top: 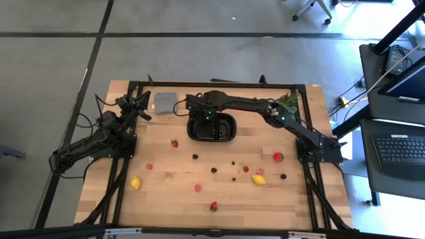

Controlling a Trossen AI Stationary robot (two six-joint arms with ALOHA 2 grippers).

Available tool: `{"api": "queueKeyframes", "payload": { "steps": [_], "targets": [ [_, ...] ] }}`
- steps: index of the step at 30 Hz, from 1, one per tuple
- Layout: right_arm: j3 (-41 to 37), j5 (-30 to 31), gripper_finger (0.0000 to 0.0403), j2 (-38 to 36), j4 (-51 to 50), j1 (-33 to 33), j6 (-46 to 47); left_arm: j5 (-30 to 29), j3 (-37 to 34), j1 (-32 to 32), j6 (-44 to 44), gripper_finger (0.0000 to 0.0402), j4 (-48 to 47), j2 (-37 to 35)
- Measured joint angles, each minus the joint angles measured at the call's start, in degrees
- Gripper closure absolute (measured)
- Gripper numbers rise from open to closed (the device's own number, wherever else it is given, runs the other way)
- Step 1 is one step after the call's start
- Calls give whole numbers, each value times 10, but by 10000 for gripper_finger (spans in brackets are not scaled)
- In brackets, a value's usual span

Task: Pick and placing Produce into tupperware
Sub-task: Put the top black cherry into the black container, then put the right blueberry into the black container

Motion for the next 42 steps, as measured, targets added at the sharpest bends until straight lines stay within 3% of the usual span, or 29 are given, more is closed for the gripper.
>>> {"api": "queueKeyframes", "payload": {
  "steps": [11,18,22,29,33,38,42],
  "targets": [
    [0,0,257,0,-1,1,77,0,0,0,0,401,0,0],
    [0,0,237,0,-1,-2,79,5,0,0,-18,401,0,0],
    [0,0,205,0,0,-6,78,5,0,0,-14,401,-16,0],
    [12,-20,109,-2,-11,-13,68,6,0,0,-15,401,-51,0],
    [10,-20,80,-36,-48,-10,67,7,0,0,-15,401,-53,0],
    [10,-12,76,-106,-108,24,60,7,0,0,-15,401,-64,0],
    [9,45,75,-144,-156,60,53,7,0,0,-15,401,-68,0]
  ]
}}
